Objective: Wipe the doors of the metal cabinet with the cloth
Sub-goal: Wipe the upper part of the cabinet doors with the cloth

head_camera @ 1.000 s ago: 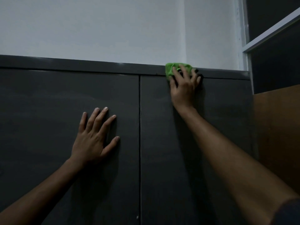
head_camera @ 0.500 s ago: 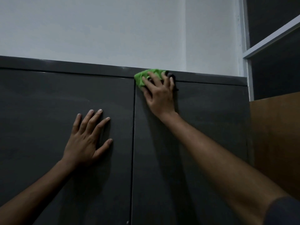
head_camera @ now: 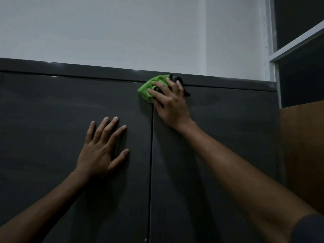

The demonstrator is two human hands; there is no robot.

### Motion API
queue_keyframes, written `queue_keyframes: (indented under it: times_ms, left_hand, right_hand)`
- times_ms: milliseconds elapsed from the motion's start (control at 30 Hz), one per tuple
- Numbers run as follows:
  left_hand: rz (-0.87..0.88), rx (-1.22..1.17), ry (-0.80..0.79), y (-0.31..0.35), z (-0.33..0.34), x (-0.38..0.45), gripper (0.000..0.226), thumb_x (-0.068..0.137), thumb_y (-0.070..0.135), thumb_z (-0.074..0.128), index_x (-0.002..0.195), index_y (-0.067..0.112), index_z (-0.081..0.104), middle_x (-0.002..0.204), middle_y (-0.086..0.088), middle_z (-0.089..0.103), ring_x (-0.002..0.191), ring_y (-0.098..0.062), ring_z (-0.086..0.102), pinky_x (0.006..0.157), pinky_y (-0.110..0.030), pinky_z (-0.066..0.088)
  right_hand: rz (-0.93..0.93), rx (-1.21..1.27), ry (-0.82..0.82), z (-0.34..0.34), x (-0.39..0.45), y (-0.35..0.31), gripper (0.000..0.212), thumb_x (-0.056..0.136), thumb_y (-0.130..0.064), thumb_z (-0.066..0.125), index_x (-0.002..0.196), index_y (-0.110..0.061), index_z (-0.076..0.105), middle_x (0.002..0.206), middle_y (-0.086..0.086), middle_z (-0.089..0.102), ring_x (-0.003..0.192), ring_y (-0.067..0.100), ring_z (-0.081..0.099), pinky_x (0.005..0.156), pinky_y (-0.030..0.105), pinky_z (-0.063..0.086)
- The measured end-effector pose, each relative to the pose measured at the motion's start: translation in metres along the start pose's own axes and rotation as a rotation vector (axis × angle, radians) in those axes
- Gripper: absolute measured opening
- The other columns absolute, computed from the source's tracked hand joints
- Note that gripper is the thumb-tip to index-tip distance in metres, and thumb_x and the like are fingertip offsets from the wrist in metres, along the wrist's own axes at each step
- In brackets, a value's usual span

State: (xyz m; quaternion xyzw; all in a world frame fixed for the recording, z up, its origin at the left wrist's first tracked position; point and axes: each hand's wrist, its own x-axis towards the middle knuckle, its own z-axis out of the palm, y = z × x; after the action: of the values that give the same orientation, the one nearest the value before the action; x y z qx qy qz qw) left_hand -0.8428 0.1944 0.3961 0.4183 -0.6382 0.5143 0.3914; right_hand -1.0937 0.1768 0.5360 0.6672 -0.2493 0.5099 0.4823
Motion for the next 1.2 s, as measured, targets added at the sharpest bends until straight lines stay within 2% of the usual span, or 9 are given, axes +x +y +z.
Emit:
queue_keyframes:
  times_ms: [200,367,433,633,700,800,867,1067,1200]
  left_hand:
    - [-0.008,0.011,-0.032,0.0,-0.001,0.001,0.078,0.093,0.066,0.034,0.155,0.017,0.034,0.165,-0.013,0.022,0.156,-0.03,0.01,0.125,-0.056,0.007]
    - [-0.015,-0.001,-0.023,0.002,-0.002,0.001,0.078,0.093,0.064,0.036,0.154,0.016,0.037,0.165,-0.013,0.024,0.155,-0.03,0.013,0.125,-0.055,0.008]
    - [-0.015,0.001,-0.035,0.003,-0.004,0.001,0.078,0.092,0.064,0.036,0.154,0.016,0.037,0.165,-0.014,0.024,0.155,-0.031,0.012,0.125,-0.056,0.008]
    - [-0.028,-0.001,-0.065,0.004,-0.006,0.003,0.08,0.091,0.065,0.036,0.154,0.015,0.037,0.164,-0.015,0.024,0.155,-0.032,0.013,0.124,-0.057,0.009]
    - [-0.025,-0.003,-0.061,0.004,-0.006,0.003,0.08,0.091,0.065,0.035,0.154,0.015,0.037,0.164,-0.015,0.025,0.155,-0.033,0.013,0.124,-0.057,0.009]
    - [-0.02,-0.017,-0.045,0.004,-0.005,0.002,0.079,0.092,0.065,0.035,0.154,0.017,0.037,0.164,-0.015,0.025,0.155,-0.032,0.014,0.124,-0.057,0.008]
    - [-0.021,-0.02,-0.054,0.004,-0.006,0.002,0.078,0.092,0.065,0.035,0.154,0.017,0.037,0.164,-0.014,0.025,0.155,-0.032,0.013,0.124,-0.056,0.007]
    - [-0.037,-0.027,-0.066,0.009,-0.011,0.004,0.079,0.091,0.065,0.034,0.153,0.015,0.039,0.163,-0.016,0.027,0.154,-0.033,0.014,0.124,-0.058,0.009]
    - [-0.034,-0.036,-0.053,0.009,-0.01,0.005,0.081,0.095,0.07,0.024,0.153,0.015,0.038,0.163,-0.016,0.027,0.154,-0.033,0.015,0.123,-0.058,0.01]
  right_hand:
    - [0.695,-0.011,0.169,-0.014,0.023,0.034,0.035,0.098,-0.033,0.05,0.13,-0.03,0.063,0.146,-0.004,0.05,0.139,0.034,0.034,0.118,0.053,0.012]
    - [0.083,0.066,-0.015,-0.008,0.0,0.003,0.031,0.096,-0.026,0.058,0.125,-0.022,0.068,0.141,0.003,0.057,0.136,0.04,0.041,0.116,0.059,0.019]
    - [0.006,0.02,-0.031,-0.021,-0.015,0.033,0.03,0.096,-0.026,0.058,0.123,-0.021,0.069,0.139,0.002,0.058,0.134,0.039,0.045,0.115,0.058,0.025]
    - [0.709,-0.041,0.173,-0.042,-0.011,0.101,0.036,0.098,-0.03,0.05,0.132,-0.027,0.062,0.147,-0.001,0.049,0.139,0.033,0.035,0.118,0.05,0.016]
    - [0.63,-0.028,0.132,-0.034,-0.004,0.078,0.036,0.098,-0.029,0.051,0.132,-0.026,0.062,0.147,0.001,0.05,0.139,0.036,0.034,0.119,0.052,0.013]
    - [0.129,0.009,0.002,-0.03,-0.028,0.067,0.032,0.095,-0.02,0.059,0.126,-0.018,0.067,0.14,0.007,0.057,0.134,0.043,0.042,0.115,0.061,0.022]
    - [0.002,-0.042,-0.003,-0.045,-0.047,0.097,0.029,0.094,-0.018,0.063,0.122,-0.016,0.07,0.136,0.008,0.06,0.129,0.043,0.049,0.111,0.061,0.031]
    - [0.779,-0.085,0.197,-0.074,-0.058,0.167,0.038,0.101,-0.029,0.049,0.136,-0.018,0.059,0.149,0.005,0.047,0.136,0.036,0.037,0.115,0.051,0.024]
    - [0.447,-0.044,0.084,-0.058,-0.057,0.137,0.037,0.099,-0.026,0.055,0.134,-0.017,0.061,0.146,0.01,0.05,0.136,0.042,0.037,0.116,0.058,0.02]
